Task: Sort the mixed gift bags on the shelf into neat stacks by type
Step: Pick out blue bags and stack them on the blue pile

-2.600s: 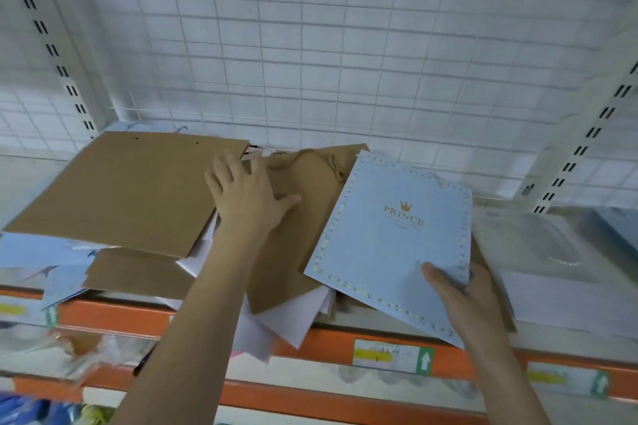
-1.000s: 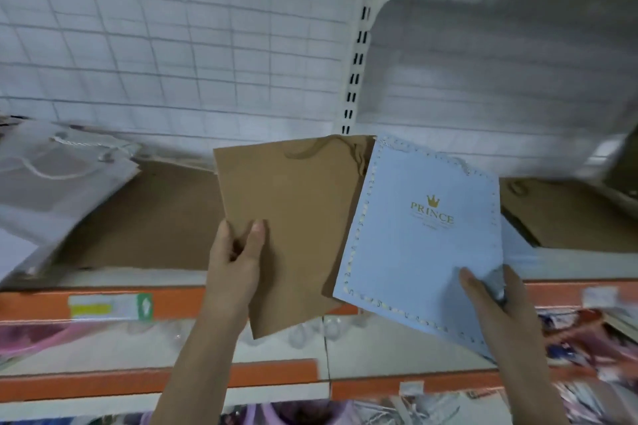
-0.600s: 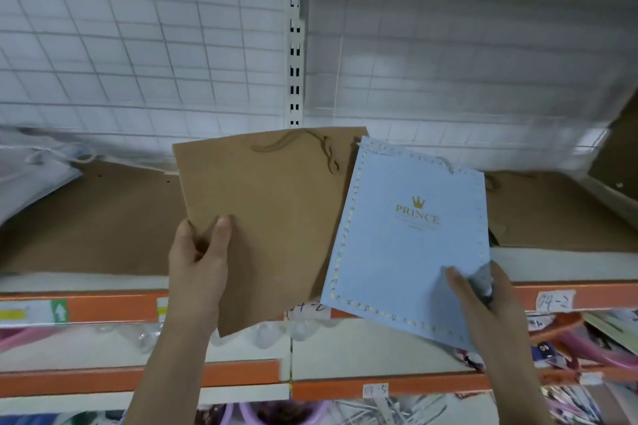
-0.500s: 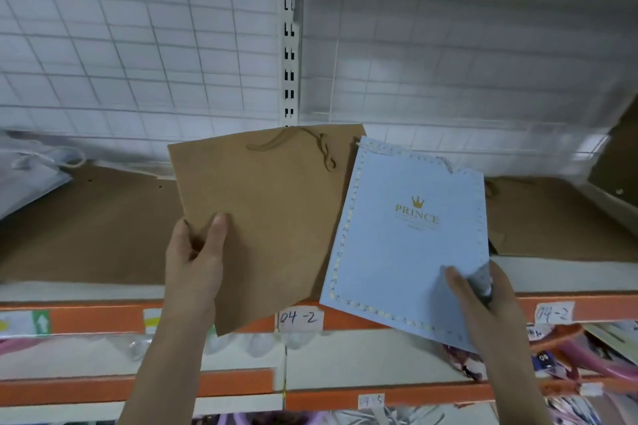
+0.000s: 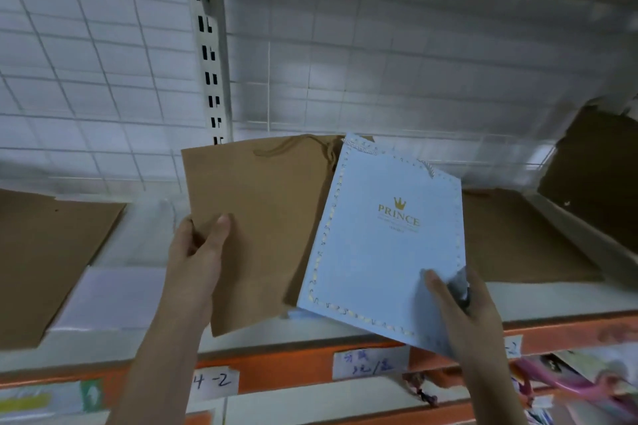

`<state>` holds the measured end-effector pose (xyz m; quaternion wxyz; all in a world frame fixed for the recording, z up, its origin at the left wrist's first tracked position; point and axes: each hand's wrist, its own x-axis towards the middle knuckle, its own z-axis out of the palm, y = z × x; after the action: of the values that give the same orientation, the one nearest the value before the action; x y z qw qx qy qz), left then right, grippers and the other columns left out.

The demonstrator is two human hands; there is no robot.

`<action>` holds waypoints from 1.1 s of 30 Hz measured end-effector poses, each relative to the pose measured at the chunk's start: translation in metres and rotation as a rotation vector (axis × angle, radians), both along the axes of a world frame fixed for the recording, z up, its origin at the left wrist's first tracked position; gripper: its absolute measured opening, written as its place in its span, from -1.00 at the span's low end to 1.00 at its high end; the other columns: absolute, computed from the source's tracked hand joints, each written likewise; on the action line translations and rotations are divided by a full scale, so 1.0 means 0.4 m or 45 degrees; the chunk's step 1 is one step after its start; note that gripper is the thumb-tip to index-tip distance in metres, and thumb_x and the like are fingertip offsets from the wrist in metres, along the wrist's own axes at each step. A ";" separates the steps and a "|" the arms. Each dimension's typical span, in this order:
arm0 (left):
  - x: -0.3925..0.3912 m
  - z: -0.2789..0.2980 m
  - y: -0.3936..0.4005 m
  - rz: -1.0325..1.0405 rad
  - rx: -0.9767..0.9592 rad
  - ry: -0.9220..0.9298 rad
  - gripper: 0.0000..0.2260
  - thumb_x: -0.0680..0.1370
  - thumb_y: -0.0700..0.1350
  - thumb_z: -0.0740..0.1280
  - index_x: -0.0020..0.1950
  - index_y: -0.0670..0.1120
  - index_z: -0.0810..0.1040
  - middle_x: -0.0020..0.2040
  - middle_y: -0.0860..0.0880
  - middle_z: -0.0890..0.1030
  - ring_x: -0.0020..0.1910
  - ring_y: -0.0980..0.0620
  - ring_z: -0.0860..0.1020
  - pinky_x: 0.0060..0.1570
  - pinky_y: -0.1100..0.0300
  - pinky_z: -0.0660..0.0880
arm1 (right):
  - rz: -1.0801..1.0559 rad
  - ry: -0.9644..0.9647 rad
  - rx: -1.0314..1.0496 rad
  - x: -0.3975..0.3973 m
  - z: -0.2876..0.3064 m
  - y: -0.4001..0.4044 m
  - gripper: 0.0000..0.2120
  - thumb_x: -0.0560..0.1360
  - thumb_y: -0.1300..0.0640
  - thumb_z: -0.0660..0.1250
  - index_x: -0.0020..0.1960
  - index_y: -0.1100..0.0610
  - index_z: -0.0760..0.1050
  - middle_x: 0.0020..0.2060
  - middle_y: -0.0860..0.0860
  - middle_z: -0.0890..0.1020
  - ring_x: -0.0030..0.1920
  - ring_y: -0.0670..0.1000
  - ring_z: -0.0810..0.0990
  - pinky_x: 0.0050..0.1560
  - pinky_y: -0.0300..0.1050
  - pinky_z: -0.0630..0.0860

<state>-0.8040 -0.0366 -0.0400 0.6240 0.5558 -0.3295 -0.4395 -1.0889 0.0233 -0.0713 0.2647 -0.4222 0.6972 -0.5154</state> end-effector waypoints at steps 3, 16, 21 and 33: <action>-0.084 0.003 -0.016 -0.015 0.000 0.006 -0.78 0.53 -0.02 0.31 0.14 -0.06 0.48 -0.02 0.04 0.55 -0.02 0.03 0.52 0.04 0.04 0.45 | 0.023 -0.038 -0.024 -0.062 0.011 -0.020 -0.70 0.48 -0.07 0.32 0.19 -0.13 0.39 -0.03 -0.24 0.54 -0.08 -0.19 0.51 -0.21 -0.15 0.43; -0.676 -0.017 -0.069 -0.133 -0.036 -0.082 -0.68 0.53 -0.10 0.32 0.27 0.05 0.39 -0.01 0.16 0.56 -0.03 0.20 0.52 -0.14 0.30 0.42 | -0.006 0.159 0.164 -0.677 0.044 -0.046 -0.61 0.45 -0.12 0.34 0.21 -0.02 0.38 -0.01 0.01 0.54 -0.08 0.05 0.50 -0.07 -0.05 0.39; -0.861 -0.026 -0.108 -0.145 -0.089 -0.173 -0.68 0.50 -0.12 0.37 0.18 0.11 0.38 -0.03 0.23 0.52 -0.02 0.21 0.51 -0.03 0.30 0.44 | -0.015 0.240 0.063 -0.830 0.056 -0.057 -0.40 0.31 -0.18 0.34 0.32 -0.08 0.39 0.01 -0.09 0.51 0.01 -0.02 0.42 0.04 -0.10 0.35; -0.919 -0.067 -0.172 0.048 0.093 -0.936 -0.71 0.48 -0.10 0.40 0.15 -0.18 0.56 -0.01 -0.11 0.64 -0.05 -0.03 0.58 -0.13 0.24 0.38 | 0.284 0.070 0.171 -0.904 0.022 -0.155 -0.49 0.49 0.02 0.34 0.40 0.00 0.30 0.22 -0.05 0.51 0.13 -0.05 0.44 0.12 -0.14 0.33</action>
<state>-1.1716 -0.1054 -0.0667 0.4515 0.7045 -0.5054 -0.2105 -1.4507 -0.0387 -0.0623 0.3289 -0.4925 0.6858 -0.4231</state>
